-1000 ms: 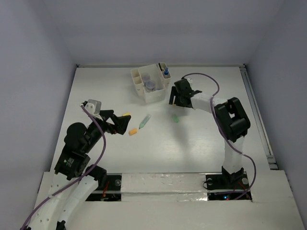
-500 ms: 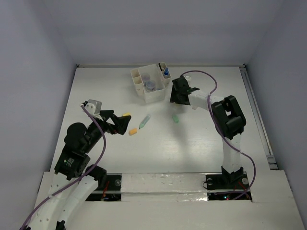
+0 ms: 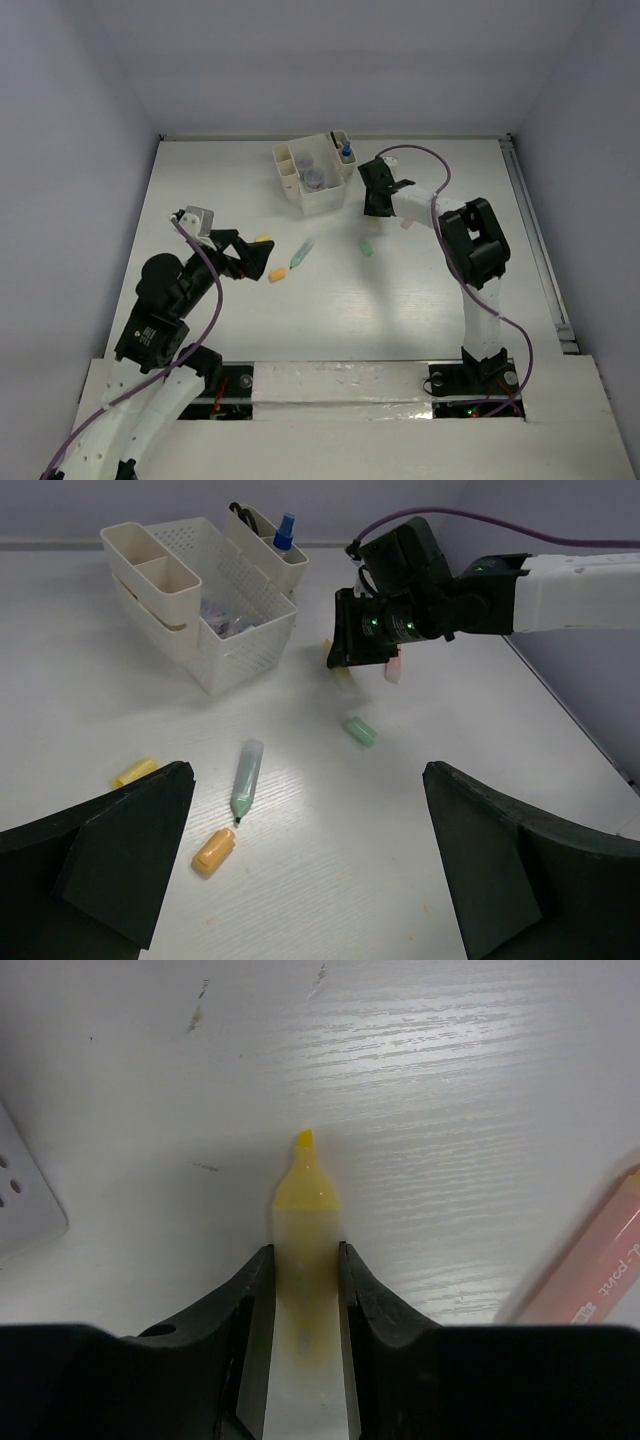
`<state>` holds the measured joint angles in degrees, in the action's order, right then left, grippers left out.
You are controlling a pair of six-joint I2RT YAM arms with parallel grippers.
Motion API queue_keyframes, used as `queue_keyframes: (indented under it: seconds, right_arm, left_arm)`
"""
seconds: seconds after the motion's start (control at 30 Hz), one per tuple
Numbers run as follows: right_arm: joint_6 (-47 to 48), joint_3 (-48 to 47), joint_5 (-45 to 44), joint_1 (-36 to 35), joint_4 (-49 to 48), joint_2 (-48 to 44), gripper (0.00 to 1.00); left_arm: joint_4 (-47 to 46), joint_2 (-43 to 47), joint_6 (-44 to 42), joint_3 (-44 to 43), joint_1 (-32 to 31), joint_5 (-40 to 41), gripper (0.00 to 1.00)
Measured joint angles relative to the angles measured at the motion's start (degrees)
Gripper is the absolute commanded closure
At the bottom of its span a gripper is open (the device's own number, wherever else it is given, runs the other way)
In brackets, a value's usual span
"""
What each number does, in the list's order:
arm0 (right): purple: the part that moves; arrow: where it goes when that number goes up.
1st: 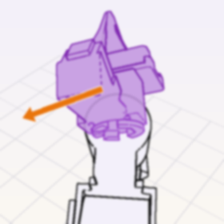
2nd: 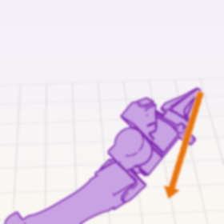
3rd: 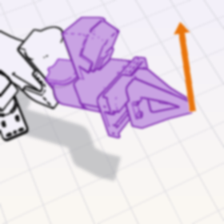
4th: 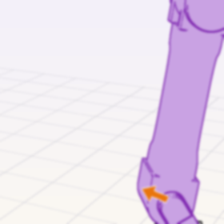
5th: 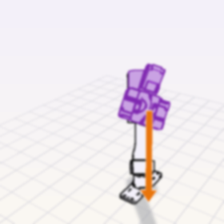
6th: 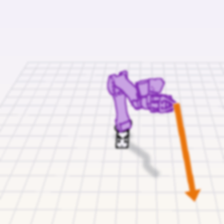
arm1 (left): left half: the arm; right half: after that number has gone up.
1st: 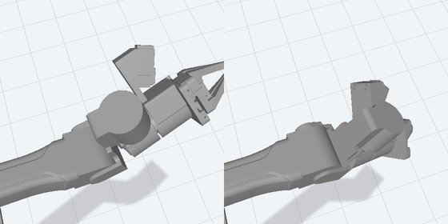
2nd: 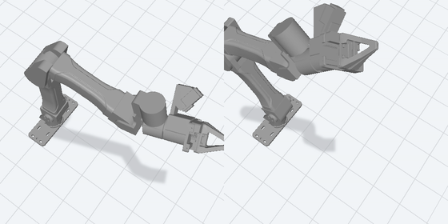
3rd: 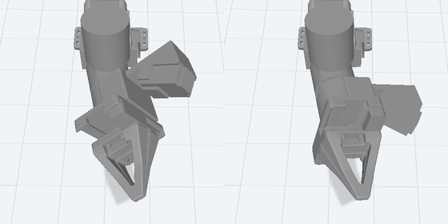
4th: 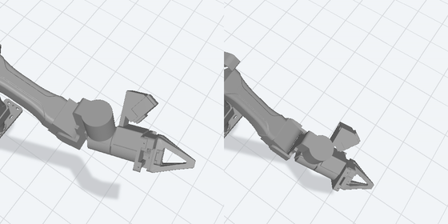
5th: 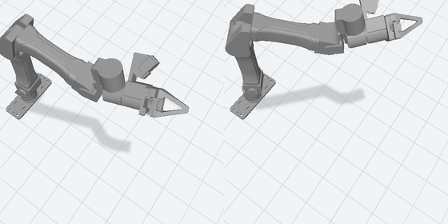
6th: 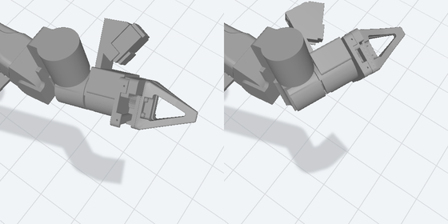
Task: Sort the stationery into containers
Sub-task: Pick up the pen from the center of the board.
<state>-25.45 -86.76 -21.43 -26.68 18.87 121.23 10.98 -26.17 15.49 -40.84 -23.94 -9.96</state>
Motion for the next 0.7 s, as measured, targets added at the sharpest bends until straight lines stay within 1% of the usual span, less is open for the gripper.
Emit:
queue_keyframes:
  seconds: [0.03, 0.17, 0.27, 0.33, 0.43, 0.5, 0.57, 0.63, 0.7]
  right_arm:
    - [0.09, 0.00, 0.00, 0.00, 0.00, 0.00, 0.92]
    - [0.26, 0.00, 0.42, 0.00, -0.66, -0.04, 0.97]
    - [0.42, 1.97, 1.09, 0.00, -4.09, -1.95, 0.96]
    - [0.63, 6.45, 2.10, -0.20, -7.13, -6.71, 0.96]
    - [0.79, 13.33, 2.78, -1.31, -10.75, -17.86, 0.95]
    - [0.42, 16.35, 3.37, -3.43, -14.73, -25.11, 0.95]
    - [-0.24, 18.10, 3.78, -7.41, -19.26, -30.82, 0.94]
    - [-1.09, 18.86, 4.50, -11.87, -23.52, -33.86, 0.94]
    - [-2.03, 19.10, 6.03, -16.04, -27.12, -34.51, 0.93]
  left_arm:
    - [0.00, -0.28, -0.02, 0.00, 0.07, -0.15, 0.01]
    - [-0.02, -2.29, -0.04, 0.00, 0.44, -1.57, 0.01]
    - [-0.02, -4.59, -0.02, 0.00, 0.81, -2.95, 0.01]
    - [-0.02, -6.12, -0.02, 0.00, 0.85, -3.78, 0.01]
    - [-0.31, -8.11, 0.00, 0.00, 0.87, -5.97, 0.01]
    - [-0.96, -9.44, -0.02, 0.00, 0.87, -7.85, 0.03]
    - [-1.97, -10.67, 0.00, 0.00, 0.87, -9.99, 0.04]
    - [-2.62, -11.74, 0.02, 0.00, 0.87, -11.45, 0.05]
    - [-3.32, -13.09, 0.04, 0.00, 0.87, -12.76, 0.06]
